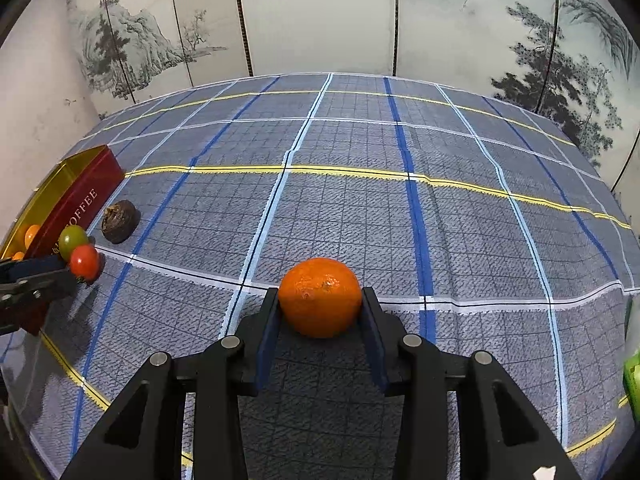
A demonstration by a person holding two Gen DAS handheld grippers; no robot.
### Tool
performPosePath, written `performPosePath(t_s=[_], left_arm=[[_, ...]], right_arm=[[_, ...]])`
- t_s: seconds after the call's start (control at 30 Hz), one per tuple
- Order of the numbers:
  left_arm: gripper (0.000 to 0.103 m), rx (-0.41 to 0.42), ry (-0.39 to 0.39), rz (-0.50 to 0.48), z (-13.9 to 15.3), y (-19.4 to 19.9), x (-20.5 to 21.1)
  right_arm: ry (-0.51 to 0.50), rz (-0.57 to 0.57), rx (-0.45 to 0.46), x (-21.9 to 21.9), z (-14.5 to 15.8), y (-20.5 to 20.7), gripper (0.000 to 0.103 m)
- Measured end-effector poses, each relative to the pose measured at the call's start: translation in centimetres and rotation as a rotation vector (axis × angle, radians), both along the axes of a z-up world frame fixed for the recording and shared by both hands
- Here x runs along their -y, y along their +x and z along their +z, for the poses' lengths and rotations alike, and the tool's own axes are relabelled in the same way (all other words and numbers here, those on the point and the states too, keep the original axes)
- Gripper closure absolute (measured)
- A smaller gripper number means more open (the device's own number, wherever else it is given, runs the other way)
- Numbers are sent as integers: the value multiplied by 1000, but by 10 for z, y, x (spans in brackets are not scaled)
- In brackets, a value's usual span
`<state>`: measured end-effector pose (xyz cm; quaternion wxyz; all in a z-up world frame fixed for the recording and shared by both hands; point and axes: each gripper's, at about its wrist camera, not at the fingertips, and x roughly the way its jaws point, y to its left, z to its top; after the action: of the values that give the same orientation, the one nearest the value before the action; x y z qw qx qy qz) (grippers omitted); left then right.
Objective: Organize fruits
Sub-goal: 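Lift the mandarin with the right tool while the left approaches the red tomato, then grasp the red tomato with the left tool while the right holds the mandarin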
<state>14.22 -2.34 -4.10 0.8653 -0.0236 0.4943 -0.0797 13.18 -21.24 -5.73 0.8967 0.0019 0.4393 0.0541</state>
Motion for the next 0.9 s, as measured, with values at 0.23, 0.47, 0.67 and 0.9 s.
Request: performPosePath(t_s=[0.23,0.47,0.67,0.9], left_arm=[[59,26,7,-63,4,-6,18],[65,24,4,-20,4,-3,13],[65,42,0,-33,10,-14,15],[69,10,-5,-19,1,-20,16]], right_arm=[[23,0,0,3,0,0,65],[40,0,1,5,0,1,65],[52,-2,1,6,0,0,65],[59,-2,1,6,0,0,65]])
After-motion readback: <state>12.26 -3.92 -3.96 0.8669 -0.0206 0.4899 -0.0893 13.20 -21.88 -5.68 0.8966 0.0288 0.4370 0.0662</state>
